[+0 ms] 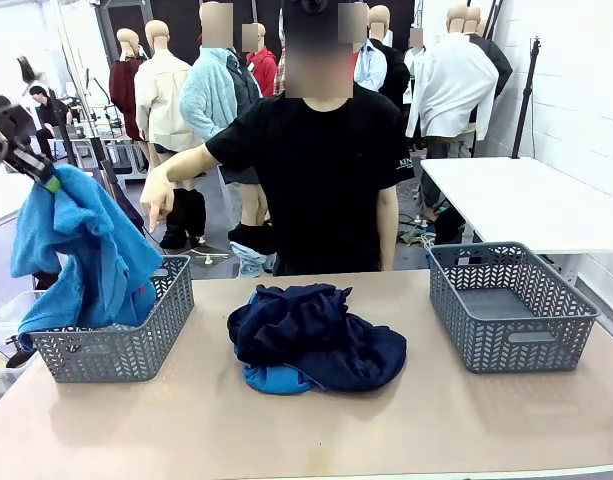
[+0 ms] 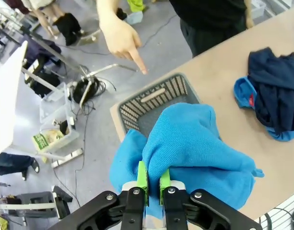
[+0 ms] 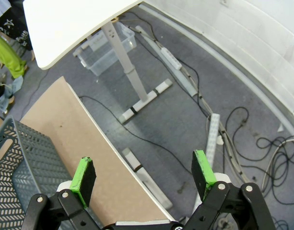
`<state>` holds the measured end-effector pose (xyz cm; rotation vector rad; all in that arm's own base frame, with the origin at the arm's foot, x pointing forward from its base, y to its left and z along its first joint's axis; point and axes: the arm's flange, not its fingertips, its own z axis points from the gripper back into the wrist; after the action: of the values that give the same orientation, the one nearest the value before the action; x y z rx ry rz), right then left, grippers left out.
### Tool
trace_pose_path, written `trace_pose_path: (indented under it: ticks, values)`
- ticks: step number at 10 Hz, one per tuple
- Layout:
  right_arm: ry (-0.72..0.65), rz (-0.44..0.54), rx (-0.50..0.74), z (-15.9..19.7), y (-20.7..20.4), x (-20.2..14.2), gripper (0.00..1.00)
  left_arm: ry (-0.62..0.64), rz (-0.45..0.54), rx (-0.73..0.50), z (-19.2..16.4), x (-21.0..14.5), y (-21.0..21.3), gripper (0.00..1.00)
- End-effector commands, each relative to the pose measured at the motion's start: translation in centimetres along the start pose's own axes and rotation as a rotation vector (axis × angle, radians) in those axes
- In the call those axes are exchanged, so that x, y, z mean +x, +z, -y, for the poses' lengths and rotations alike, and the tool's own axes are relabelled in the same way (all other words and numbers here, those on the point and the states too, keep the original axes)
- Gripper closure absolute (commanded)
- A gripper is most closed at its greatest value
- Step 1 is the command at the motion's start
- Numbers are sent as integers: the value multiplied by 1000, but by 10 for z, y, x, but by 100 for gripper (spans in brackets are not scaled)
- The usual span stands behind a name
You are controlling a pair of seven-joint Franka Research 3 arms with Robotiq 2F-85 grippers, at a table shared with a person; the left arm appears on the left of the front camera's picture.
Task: Sort the tops and bottoms.
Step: Sort the clothes according to human instructions.
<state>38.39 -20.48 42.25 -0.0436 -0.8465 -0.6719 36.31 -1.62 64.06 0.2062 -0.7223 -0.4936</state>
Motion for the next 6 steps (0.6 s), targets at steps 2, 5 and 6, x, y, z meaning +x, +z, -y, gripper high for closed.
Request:
trace_pose_path:
  ticks: [2, 5, 6]
  values:
    - [15, -4, -4, -1, 0, -1, 0, 76, -148, -10, -5, -14, -84, 100]
    - [15, -4, -4, -1, 0, -1, 0, 124, -217, -56, -11, -31, -136, 100]
    - [15, -4, -4, -1, 0, -1, 0, 110, -255, -86, 1, -41, -156, 100]
